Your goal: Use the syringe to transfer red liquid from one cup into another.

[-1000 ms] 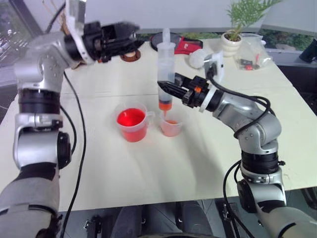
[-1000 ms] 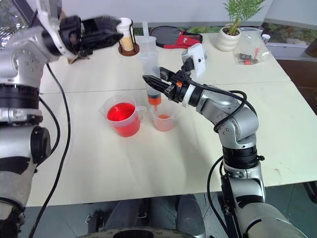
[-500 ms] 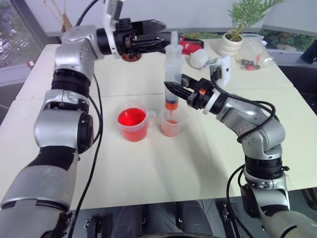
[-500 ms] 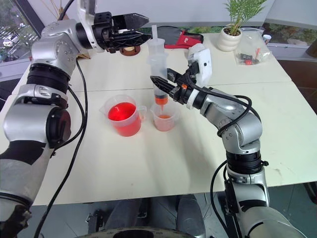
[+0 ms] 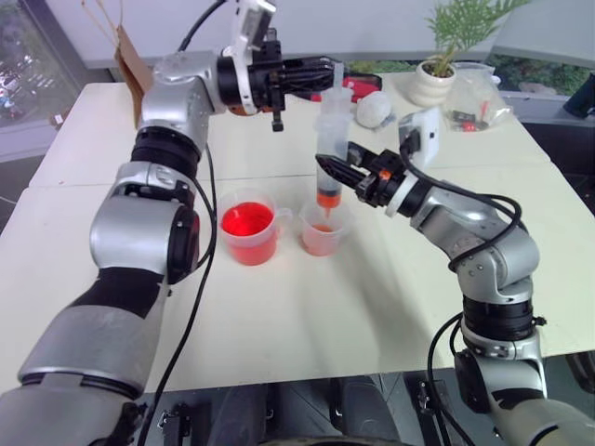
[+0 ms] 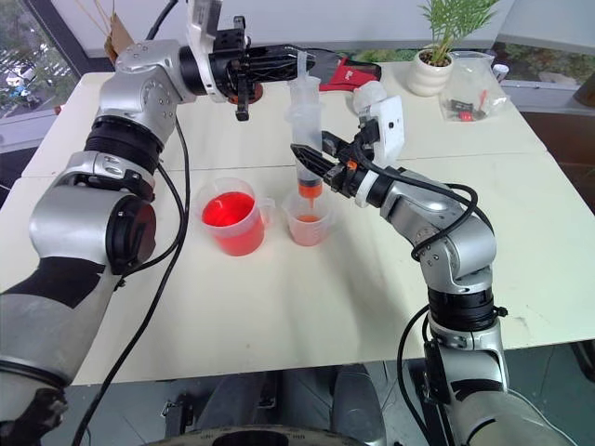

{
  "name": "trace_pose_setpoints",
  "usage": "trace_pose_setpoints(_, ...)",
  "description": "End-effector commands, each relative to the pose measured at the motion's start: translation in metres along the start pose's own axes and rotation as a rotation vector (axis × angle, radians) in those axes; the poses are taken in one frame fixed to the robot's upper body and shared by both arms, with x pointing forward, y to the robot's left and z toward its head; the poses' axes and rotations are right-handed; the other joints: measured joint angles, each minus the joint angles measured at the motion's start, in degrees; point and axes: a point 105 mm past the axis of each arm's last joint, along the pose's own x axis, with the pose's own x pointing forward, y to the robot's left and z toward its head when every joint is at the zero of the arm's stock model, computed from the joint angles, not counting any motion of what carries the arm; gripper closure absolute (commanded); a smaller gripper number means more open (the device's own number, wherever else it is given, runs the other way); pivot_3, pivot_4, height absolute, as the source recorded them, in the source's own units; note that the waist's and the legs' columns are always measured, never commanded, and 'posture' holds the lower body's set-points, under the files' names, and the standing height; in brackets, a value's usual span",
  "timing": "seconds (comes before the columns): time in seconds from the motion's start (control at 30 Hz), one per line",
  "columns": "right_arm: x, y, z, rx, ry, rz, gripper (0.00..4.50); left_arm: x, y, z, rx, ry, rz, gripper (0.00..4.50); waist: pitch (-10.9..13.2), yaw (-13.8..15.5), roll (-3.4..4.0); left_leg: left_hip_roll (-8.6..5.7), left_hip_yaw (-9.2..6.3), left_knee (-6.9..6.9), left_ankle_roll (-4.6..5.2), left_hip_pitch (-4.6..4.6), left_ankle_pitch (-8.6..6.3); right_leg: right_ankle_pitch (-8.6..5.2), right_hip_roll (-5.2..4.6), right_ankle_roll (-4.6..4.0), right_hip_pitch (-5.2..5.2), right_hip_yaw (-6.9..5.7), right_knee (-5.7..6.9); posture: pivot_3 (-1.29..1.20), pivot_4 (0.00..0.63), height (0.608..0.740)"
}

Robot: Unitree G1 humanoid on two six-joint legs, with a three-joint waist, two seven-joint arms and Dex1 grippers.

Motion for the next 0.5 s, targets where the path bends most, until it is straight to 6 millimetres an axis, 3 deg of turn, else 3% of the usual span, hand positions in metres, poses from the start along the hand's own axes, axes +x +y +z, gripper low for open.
trace_pose_setpoints(0.03, -0.003, 0.008, 0.019, -0.068, -0.065, 0.033, 3.16, 0.006, -0.005, 0.016, 0.05, 0.0, -0.061, 4.48, 0.0, 0.0, 0.0, 0.0, 0.0, 0.0, 0.0, 0.0, 0.0, 0.0, 0.0, 0.0, 0.0, 0.0, 0.0, 0.0, 0.15, 0.74)
trace_pose_setpoints(0.5, -0.008, 0.008, 0.061, -0.132, -0.143, 0.034, 3.16, 0.014, -0.017, -0.035, -0.005, 0.096, -0.077, 4.48, 0.0, 0.1, 0.0, 0.04, -0.01, 0.03, 0.02, -0.01, -0.01, 0.0, 0.0, 0.0, 0.01, 0.02, -0.01, 0.0, 0.15, 0.74)
